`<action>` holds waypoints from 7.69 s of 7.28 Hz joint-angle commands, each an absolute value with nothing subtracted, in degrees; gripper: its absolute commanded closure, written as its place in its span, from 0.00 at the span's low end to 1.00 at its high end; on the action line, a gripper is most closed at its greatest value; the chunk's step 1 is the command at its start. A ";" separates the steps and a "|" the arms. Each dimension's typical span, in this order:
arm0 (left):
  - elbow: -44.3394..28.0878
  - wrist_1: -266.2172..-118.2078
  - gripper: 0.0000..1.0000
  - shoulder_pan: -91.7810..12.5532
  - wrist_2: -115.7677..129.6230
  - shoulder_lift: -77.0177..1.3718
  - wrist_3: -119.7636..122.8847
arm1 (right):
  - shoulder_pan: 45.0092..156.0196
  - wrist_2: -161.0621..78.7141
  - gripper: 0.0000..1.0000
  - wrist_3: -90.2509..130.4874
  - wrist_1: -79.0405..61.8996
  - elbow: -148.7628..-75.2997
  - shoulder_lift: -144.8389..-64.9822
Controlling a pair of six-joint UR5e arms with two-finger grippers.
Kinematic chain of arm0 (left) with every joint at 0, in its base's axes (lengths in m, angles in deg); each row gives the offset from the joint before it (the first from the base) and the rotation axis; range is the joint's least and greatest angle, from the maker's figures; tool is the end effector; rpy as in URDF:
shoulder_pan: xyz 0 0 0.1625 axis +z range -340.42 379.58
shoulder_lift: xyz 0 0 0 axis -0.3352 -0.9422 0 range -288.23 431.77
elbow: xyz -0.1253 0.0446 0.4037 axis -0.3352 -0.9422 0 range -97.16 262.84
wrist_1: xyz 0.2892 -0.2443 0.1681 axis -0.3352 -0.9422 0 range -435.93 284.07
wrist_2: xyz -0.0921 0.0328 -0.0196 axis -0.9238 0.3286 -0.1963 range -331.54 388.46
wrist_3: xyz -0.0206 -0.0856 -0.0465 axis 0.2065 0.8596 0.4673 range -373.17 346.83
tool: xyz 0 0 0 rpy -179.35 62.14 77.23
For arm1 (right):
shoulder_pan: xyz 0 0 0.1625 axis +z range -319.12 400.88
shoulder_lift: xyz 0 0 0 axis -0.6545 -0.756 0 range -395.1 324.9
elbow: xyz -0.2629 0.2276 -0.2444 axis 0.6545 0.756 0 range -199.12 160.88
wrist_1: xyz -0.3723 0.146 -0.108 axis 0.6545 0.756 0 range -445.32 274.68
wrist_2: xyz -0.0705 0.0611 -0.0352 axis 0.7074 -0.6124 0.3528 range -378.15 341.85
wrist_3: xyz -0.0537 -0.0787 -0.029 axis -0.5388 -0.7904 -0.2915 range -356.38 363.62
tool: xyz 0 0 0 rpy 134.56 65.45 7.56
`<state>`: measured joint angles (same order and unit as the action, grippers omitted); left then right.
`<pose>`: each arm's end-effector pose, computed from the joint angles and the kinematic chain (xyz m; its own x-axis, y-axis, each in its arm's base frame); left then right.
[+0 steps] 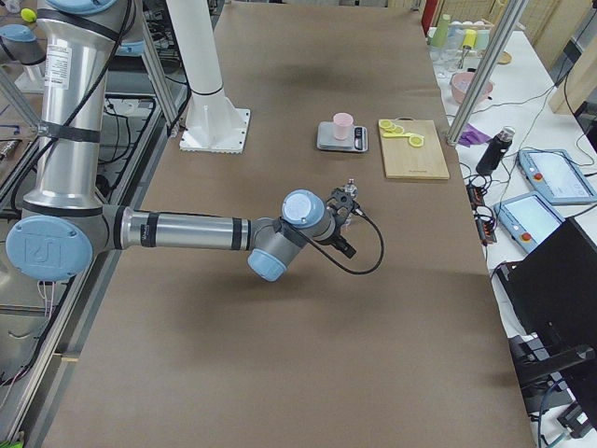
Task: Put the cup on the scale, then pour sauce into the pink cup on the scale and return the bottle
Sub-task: 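Reach the right gripper to the glass sauce bottle and grasp it, then lift the glass sauce bottle with the right gripper, then carry the sauce bottle with the right gripper over the pink cup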
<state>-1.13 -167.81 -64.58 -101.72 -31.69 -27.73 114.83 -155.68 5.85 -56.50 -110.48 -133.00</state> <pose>-0.0077 -0.6025 0.5841 0.7002 0.4224 -0.5756 -0.2854 0.9046 0.3166 -0.0653 -0.4430 0.5857 0.4884 -0.7425 0.4584 0.1410 0.5855 0.7983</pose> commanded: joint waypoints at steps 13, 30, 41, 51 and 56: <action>-1.88 -167.16 0.02 -64.62 -102.58 -31.50 -27.58 | 96.35 -144.46 0.00 11.00 -68.53 -100.07 -119.83; -1.88 -167.25 0.02 -64.44 -102.58 -31.50 -27.50 | 94.67 -144.54 0.14 17.33 -82.42 -87.77 -114.03; -3.02 -163.91 0.02 -67.33 -102.67 -25.89 -28.11 | 101.96 -152.62 1.00 17.24 -74.99 -91.35 -112.36; -6.37 -164.00 0.02 -68.31 -102.58 -21.39 -28.11 | 90.66 -132.65 1.00 13.30 -27.14 -122.43 -112.97; -6.19 -163.91 0.02 -68.31 -102.58 -20.25 -28.11 | 80.19 -113.28 1.00 -0.50 6.89 -130.83 -104.40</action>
<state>-6.15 -163.91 -68.31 -102.58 -20.70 -28.11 82.74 -117.61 1.88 -1.75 -130.52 -108.57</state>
